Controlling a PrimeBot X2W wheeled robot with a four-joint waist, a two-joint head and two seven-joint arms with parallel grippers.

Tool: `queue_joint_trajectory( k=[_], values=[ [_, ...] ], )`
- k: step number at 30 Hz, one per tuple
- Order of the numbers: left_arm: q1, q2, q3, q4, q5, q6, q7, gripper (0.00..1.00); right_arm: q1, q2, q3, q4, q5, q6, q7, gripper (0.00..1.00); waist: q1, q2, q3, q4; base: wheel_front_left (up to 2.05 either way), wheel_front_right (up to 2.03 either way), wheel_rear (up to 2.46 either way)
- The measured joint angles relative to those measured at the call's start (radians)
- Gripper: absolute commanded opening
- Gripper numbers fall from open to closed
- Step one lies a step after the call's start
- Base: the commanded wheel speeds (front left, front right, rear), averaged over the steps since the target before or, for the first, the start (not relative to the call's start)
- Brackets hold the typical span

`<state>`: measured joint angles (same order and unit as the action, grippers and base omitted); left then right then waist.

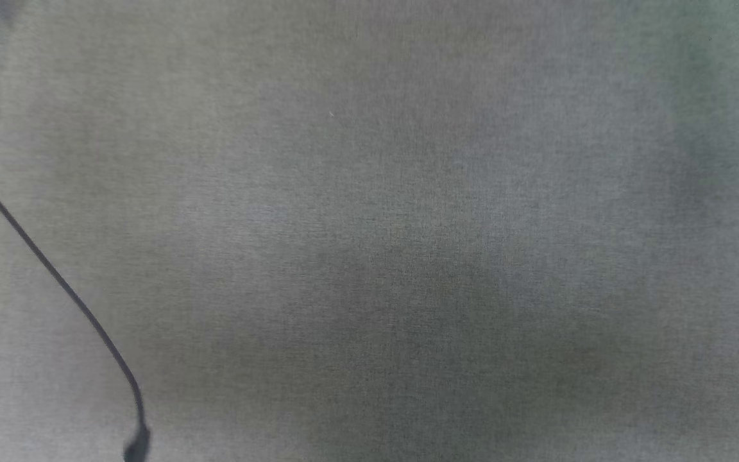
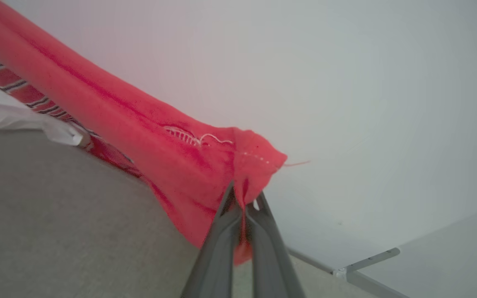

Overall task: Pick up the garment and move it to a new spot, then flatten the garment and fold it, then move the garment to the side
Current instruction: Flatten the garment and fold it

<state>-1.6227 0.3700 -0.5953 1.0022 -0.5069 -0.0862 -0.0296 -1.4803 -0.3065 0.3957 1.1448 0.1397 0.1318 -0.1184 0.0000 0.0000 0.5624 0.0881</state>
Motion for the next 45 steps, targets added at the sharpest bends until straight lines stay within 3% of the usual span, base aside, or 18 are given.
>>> queue_joint_trajectory(
  k=[6, 10, 15, 20, 24, 25, 29, 35, 45],
  values=[
    [0.203, -0.002, -0.045, 0.004, -0.101, -0.039, 0.151, 0.00, 0.168, -0.019, 0.166, -0.077, 0.199, 0.000, 0.085, 0.00, 0.0000, 0.0000, -0.077, 0.012, 0.00, 0.00, 0.00],
    [0.368, 0.013, -0.095, -0.112, -0.183, -0.042, 0.256, 0.00, 0.290, -0.112, 0.279, -0.211, 0.350, 0.000, 0.163, 0.00, 0.0000, 0.0000, -0.138, 0.019, 0.00, 0.00, 0.00],
    [0.572, 0.115, -0.113, -0.308, -0.256, -0.041, 0.365, 0.00, 0.444, -0.241, 0.383, -0.409, 0.506, 0.000, 0.241, 0.00, 0.0000, 0.0000, -0.213, 0.026, 0.00, 0.00, 0.00],
    [0.821, 0.212, -0.108, -0.588, -0.330, 0.060, 0.467, 0.00, 0.585, -0.356, 0.416, -0.565, 0.625, 0.000, 0.312, 0.00, 0.0000, 0.0000, -0.278, 0.031, 0.00, 0.00, 0.00],
    [1.018, 0.314, -0.095, -0.843, -0.373, 0.174, 0.514, 0.00, 0.686, -0.433, 0.419, -0.670, 0.674, 0.000, 0.357, 0.00, 0.0000, 0.0000, -0.315, 0.036, 0.00, 0.00, 0.00],
    [1.112, 0.356, -0.090, -0.956, -0.390, 0.230, 0.530, 0.00, 0.743, -0.464, 0.419, -0.719, 0.695, 0.000, 0.383, 0.00, 0.0000, 0.0000, -0.328, 0.039, 0.00, 0.00, 0.00],
    [1.255, 0.421, -0.078, -1.131, -0.419, 0.325, 0.539, 0.00, 0.852, -0.511, 0.409, -0.816, 0.736, 0.000, 0.439, 0.00, 0.0000, 0.0000, -0.346, 0.042, 0.00, 0.00, 0.00],
    [1.404, 0.487, -0.073, -1.288, -0.445, 0.428, 0.549, 0.00, 1.018, -0.590, 0.407, -0.980, 0.786, 0.000, 0.541, 0.00, 0.0000, 0.0000, -0.359, 0.042, 0.00, 0.00, 0.00],
    [1.576, 0.559, -0.067, -1.406, -0.511, 0.531, 0.580, 0.00, 1.242, -0.683, 0.359, -1.176, 0.882, 0.000, 0.658, 0.00, 0.0000, 0.0000, -0.347, 0.021, 0.00, 0.00, 0.00]
  ],
)
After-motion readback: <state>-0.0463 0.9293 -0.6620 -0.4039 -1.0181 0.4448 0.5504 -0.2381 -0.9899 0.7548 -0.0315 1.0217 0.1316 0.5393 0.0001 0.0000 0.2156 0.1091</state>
